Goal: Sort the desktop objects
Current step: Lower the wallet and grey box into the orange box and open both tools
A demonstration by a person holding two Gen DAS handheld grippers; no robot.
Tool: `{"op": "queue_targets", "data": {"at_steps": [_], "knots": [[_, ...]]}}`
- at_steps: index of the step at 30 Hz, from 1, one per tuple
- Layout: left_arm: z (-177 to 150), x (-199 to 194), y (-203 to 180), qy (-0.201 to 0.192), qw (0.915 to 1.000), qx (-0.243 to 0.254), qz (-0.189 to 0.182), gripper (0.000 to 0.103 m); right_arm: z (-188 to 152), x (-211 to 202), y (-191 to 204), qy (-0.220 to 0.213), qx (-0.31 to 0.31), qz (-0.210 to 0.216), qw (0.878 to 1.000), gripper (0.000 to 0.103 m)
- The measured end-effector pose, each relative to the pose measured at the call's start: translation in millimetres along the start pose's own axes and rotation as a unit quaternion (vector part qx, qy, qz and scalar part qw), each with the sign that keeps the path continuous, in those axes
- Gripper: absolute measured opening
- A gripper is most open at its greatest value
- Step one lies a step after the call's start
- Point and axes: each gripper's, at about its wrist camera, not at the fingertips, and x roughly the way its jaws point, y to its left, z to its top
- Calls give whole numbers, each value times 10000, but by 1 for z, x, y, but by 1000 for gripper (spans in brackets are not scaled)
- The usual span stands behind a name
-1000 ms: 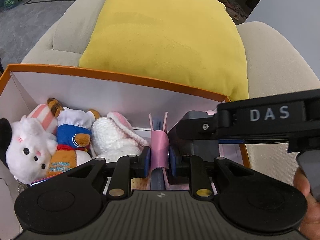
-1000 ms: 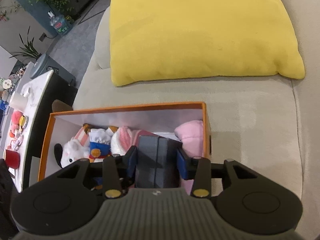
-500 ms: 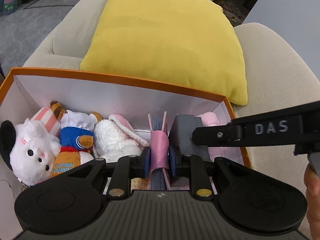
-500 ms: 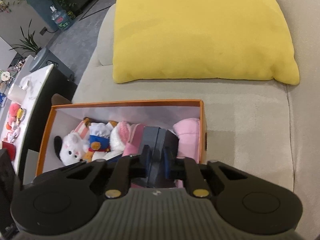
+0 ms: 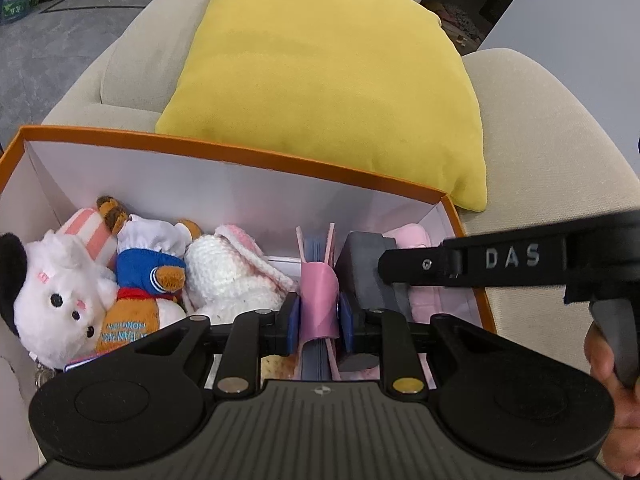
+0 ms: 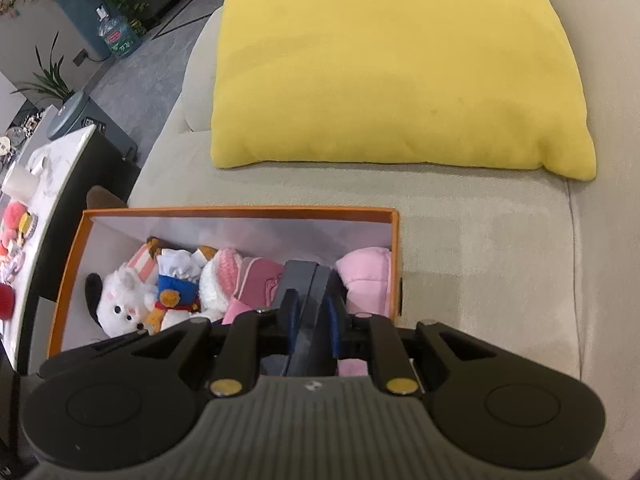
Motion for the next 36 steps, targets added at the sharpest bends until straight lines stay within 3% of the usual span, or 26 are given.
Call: {"op": "queue_targets", "data": {"at_steps": [7,13,17,22,24,27,31,33,36], "knots": [[-2,-21,-5,-206,9994,267,-51,32,-3,-6,-4,-6,-22,-6,10000,13],[-8,-29,0,-176,9991,319,-239,32,-13,-17,-5,53,-216,170,9996,17],[-13,-32,1,-206,9987,377,-284,32,-27,-19,14,196,-1042,-9,9944,17],[-12,-34,6,-192,9991,289,-261,32,-38,-18,45,199,-2473,-330,9682,17],[-12,-33,8,-182,9992,274,-242,32,-39,-16,50,213,-2728,-380,9611,17],[-12,-30,13,-130,9992,200,-309,31,-33,-10,46,277,-2566,-283,9657,17],[-12,-28,11,-110,9987,175,-465,31,-19,-6,21,337,-1503,136,9880,17],[-12,-24,7,-108,9986,172,-478,21,-19,-4,14,317,-1214,234,9918,16],[-9,-22,5,-124,9987,134,-469,18,-21,-2,12,328,-894,241,9952,15]]}}
